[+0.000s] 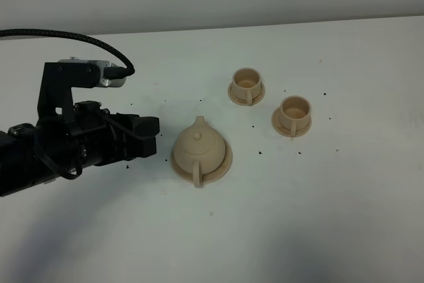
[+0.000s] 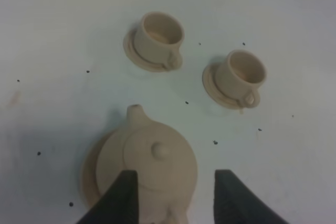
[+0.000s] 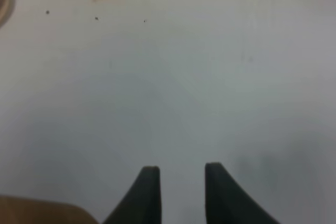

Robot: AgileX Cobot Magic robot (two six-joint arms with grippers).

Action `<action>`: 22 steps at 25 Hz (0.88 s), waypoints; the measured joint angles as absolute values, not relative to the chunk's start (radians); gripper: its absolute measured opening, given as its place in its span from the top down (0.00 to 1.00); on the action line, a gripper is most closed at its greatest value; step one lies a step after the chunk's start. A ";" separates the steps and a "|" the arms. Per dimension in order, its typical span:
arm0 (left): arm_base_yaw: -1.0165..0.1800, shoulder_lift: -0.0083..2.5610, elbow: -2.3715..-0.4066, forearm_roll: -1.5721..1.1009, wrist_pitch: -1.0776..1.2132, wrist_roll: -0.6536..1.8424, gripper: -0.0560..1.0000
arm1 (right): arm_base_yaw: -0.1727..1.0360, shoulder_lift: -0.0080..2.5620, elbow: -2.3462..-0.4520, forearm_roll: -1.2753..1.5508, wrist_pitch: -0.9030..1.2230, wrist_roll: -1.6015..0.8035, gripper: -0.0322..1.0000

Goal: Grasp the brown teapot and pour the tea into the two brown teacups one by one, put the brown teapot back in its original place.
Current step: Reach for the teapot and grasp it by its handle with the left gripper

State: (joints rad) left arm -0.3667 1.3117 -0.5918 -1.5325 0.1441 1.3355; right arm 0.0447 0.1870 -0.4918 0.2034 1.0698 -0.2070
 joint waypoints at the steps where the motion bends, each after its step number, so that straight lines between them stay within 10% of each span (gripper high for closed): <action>1: -0.367 1.312 -0.593 -1.482 0.154 1.288 0.58 | 0.045 0.164 -0.492 0.203 1.070 -0.207 0.74; 14: -0.371 1.313 -0.788 -0.427 0.578 0.243 0.60 | 0.045 0.113 -0.492 0.202 1.073 -0.185 0.74; 22: -0.382 1.358 -0.849 -0.285 0.713 0.069 0.60 | 0.045 0.113 -0.492 0.210 1.073 -0.183 0.74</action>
State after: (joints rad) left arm -0.3819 1.3579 -0.8486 -0.2848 0.7129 0.0692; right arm 0.0447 0.1128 -0.4918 0.2100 1.0726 -0.1828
